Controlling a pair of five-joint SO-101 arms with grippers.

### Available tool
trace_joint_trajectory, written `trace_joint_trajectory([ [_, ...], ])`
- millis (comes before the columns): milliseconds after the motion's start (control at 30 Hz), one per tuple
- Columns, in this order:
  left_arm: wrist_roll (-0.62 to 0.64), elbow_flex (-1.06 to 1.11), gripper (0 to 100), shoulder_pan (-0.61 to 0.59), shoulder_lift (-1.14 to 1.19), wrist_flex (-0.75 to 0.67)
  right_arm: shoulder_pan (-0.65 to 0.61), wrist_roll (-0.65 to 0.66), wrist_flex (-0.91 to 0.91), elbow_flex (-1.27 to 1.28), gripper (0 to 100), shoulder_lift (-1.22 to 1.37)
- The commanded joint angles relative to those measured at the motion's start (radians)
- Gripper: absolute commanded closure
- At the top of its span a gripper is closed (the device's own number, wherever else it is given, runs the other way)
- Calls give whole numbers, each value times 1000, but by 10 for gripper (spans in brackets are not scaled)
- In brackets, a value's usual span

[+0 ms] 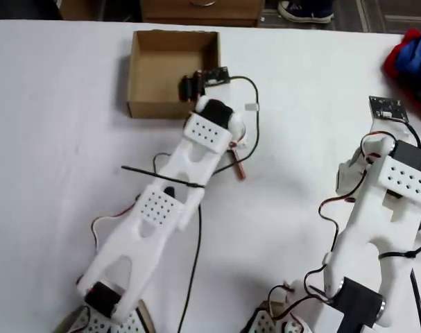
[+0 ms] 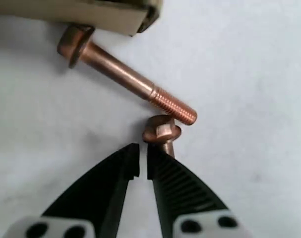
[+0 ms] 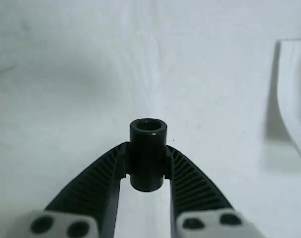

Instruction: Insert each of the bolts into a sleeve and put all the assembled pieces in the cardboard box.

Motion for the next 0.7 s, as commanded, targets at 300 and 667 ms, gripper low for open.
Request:
trace_joint_trajectory([
  [300,6,-50,764,15,-18,-83,5,12,-10,-5,979,-45],
  [667,-2,-64,832,138,-18,-150,7,14,-68,80,979,-45],
])
